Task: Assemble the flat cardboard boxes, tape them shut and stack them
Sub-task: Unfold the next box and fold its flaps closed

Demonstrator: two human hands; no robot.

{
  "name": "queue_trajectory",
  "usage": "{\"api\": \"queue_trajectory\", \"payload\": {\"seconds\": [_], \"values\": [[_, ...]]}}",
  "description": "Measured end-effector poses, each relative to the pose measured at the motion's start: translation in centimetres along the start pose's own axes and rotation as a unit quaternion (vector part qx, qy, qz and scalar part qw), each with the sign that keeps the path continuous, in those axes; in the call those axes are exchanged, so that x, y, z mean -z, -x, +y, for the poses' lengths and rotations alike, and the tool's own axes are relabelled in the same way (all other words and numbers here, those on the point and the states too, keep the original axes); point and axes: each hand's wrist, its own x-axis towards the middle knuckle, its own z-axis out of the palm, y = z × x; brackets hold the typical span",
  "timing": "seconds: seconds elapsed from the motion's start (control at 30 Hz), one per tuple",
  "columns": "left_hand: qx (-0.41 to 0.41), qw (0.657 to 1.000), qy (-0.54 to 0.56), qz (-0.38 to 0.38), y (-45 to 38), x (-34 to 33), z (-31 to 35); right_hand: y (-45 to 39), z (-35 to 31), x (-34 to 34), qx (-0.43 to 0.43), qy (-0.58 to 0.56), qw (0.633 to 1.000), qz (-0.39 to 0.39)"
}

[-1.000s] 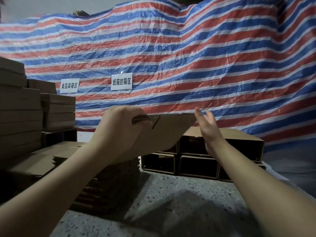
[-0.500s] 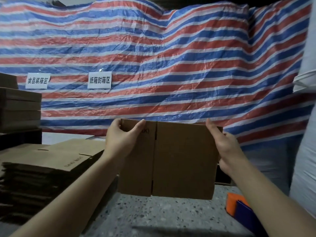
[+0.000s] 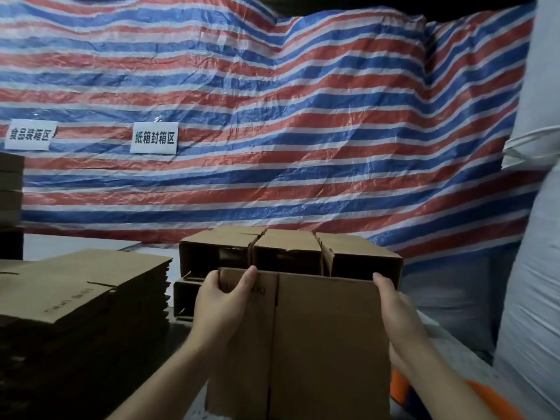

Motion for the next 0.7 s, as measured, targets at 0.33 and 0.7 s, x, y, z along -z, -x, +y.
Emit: {"api": "queue_trajectory", "payload": {"seconds": [0.33,0.7], "values": [[0.027,0.999,-0.028,-0.006,-0.9,-0.5,-0.9,-1.2,0.0,1.8,-0.054,-0.092,0.984,-0.142],[0.051,0.999,0.006,0.0,-0.1,-0.9,-0.5,-0.8,-0.6,2.2,-0.056,-0.133,0.966,-0.213]]}}
